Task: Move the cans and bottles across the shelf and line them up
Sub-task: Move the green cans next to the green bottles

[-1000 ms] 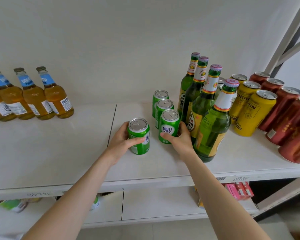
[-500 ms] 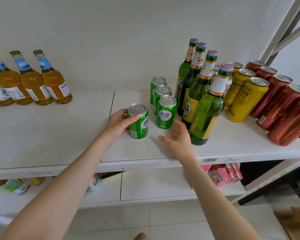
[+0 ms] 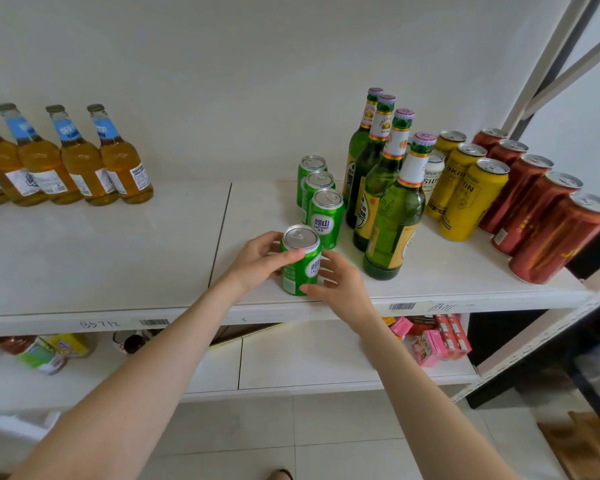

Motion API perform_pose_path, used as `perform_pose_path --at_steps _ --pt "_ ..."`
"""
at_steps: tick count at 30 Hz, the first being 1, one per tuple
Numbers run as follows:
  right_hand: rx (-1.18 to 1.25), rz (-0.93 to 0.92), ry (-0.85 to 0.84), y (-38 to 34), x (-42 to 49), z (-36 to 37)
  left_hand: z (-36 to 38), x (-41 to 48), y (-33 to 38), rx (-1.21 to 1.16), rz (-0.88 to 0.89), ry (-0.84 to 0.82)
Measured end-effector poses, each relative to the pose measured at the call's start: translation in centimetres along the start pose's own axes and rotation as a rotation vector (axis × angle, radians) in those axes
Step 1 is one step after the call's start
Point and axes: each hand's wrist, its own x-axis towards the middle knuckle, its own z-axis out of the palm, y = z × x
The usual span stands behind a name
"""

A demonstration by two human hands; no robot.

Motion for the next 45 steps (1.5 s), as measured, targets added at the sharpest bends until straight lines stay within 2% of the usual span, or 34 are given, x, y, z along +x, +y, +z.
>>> perform_pose_path --at_steps 13,30,45 --pt "0.017 0.001 0.069 0.8 -0.6 -3.2 4.4 1.3 0.9 -0.010 -0.058 -0.002" --pt "0.020 0.003 0.139 1.4 3.1 -3.1 4.0 4.5 1.9 -0.064 -0.109 -0.001" --pt "0.013 0.014 0.135 1.2 3.6 -3.1 3.8 5.0 2.0 -0.069 -0.114 -0.014"
